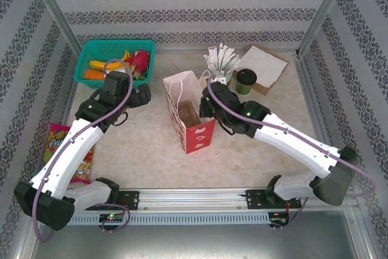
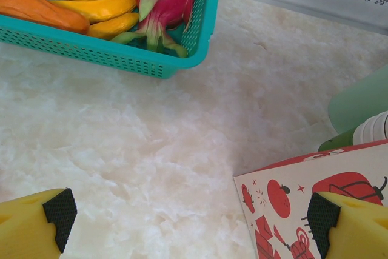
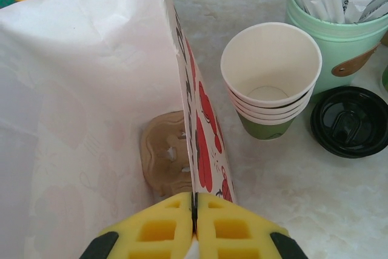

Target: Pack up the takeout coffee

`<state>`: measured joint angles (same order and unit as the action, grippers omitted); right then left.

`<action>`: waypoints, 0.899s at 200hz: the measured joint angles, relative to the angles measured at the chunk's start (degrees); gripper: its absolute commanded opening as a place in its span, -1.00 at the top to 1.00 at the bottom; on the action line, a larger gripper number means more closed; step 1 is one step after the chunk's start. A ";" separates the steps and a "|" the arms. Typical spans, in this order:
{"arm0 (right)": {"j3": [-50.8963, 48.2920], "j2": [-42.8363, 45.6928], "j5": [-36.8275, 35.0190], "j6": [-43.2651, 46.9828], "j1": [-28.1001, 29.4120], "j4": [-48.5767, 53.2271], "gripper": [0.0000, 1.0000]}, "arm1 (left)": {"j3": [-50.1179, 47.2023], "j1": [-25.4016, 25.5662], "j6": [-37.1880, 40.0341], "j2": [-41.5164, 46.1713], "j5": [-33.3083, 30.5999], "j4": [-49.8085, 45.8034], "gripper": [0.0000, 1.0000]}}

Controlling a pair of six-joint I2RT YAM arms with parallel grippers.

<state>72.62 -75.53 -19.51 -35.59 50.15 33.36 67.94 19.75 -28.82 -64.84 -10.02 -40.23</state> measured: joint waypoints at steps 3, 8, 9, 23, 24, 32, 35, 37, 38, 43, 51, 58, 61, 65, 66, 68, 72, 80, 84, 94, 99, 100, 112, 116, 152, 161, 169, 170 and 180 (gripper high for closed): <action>0.00 0.00 0.00 0.09 0.00 0.00 0.91 | 0.00 0.00 0.00 0.00 0.00 0.00 -0.99; 0.00 0.00 0.02 0.35 0.00 -0.02 0.91 | 0.00 0.00 -0.02 0.00 0.00 0.00 -0.99; 0.00 0.00 0.02 0.42 0.00 -0.02 0.91 | 0.00 0.00 -0.02 0.00 0.00 0.00 -0.99; 0.00 0.00 0.07 1.29 0.00 -0.04 0.90 | 0.00 0.00 -0.02 0.00 0.00 0.00 -0.99; 0.00 0.00 0.07 1.31 0.00 -0.04 0.90 | 0.00 0.00 -0.02 0.00 0.00 0.02 -0.99; 0.00 0.00 0.28 1.81 0.00 -0.07 0.89 | 0.00 0.00 -0.02 0.00 -0.02 0.00 -0.99; 0.00 0.00 0.42 1.99 -0.02 -0.09 0.88 | 0.00 0.00 -0.04 0.00 -0.02 0.02 -0.99; 0.00 0.00 0.48 2.19 -0.02 -0.11 0.88 | 0.00 0.00 -0.04 0.00 -0.02 0.02 -0.99; 0.00 0.00 0.52 2.25 -0.02 -0.13 0.88 | 0.00 0.00 -0.04 0.00 -0.02 0.02 -0.99; 0.00 0.00 0.83 2.69 -0.04 -0.20 0.88 | 0.00 0.00 -0.07 0.00 -0.02 0.02 -0.99; 0.00 0.02 1.44 3.30 -0.15 -0.24 0.88 | 0.00 0.00 -0.15 0.00 -0.02 0.02 -0.99; 0.00 0.02 2.29 4.04 -0.35 -0.28 0.88 | 0.00 0.00 -0.17 0.00 -0.02 0.02 -0.99; 0.00 0.04 2.62 4.13 -0.59 -0.31 0.88 | 0.00 0.00 -0.17 0.00 -0.02 0.02 -0.99; 0.00 0.07 2.93 4.37 -0.81 -0.37 0.88 | 0.00 0.00 -0.17 0.00 -0.02 0.02 -0.99; 0.00 0.09 3.10 4.46 -0.92 -0.39 0.88 | 0.00 0.00 -0.17 0.00 -0.02 0.02 -0.99; 0.00 0.09 3.28 4.50 -0.98 -0.42 0.88 | 0.00 0.00 -0.17 0.00 -0.02 0.02 -0.99; 0.00 0.15 3.78 4.63 -1.31 -0.44 0.88 | 0.00 0.00 -0.17 0.00 -0.02 0.02 -0.99; -0.02 0.31 4.55 4.96 -1.81 -0.42 0.88 | 0.00 0.00 -0.17 -0.02 -0.02 0.02 -0.99; -0.07 0.42 4.96 5.05 -2.08 -0.42 0.87 | 0.00 0.00 -0.17 -0.04 -0.02 0.02 -0.99; -0.22 0.76 5.66 5.42 -2.58 -0.35 0.86 | 0.00 0.00 -0.17 -0.13 -0.02 0.02 -0.99; -0.33 0.94 5.92 5.55 -2.80 -0.28 0.85 | 0.00 0.00 -0.20 -0.17 -0.02 0.02 -0.99; -0.37 0.96 6.01 5.57 -2.82 -0.26 0.85 | 0.00 0.00 -0.20 -0.20 -0.02 0.02 -0.99; -0.42 1.25 6.56 5.73 -3.17 0.13 0.80 | 0.00 0.00 -0.20 -0.28 0.00 0.04 -0.99; -0.42 1.36 6.78 5.81 -3.15 0.24 0.79 | 0.00 0.00 -0.20 -0.33 0.00 0.04 -0.99; -0.42 1.79 9.16 6.58 -3.39 0.68 0.53 | 0.07 0.00 -0.20 -0.76 -0.02 0.07 -0.99; -0.33 1.79 10.21 7.50 -3.61 0.85 0.31 | 0.11 0.00 -0.20 -1.01 -0.04 0.09 -0.99; -0.11 1.79 10.97 8.37 -3.93 1.25 0.18 | 0.13 0.00 -0.20 -1.18 -0.04 0.11 -0.99; -0.09 1.79 11.02 8.46 -3.93 1.33 0.16 | 0.13 0.00 -0.20 -1.20 -0.04 0.11 -0.99; 0.68 1.81 11.58 9.11 -4.15 2.40 -0.01 | 0.13 0.00 -0.22 -1.25 -0.13 0.13 -0.99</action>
<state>73.30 -73.71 -7.92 -26.48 46.00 35.77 68.07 19.75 -29.04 -66.08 -10.15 -40.10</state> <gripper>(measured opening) 0.417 0.994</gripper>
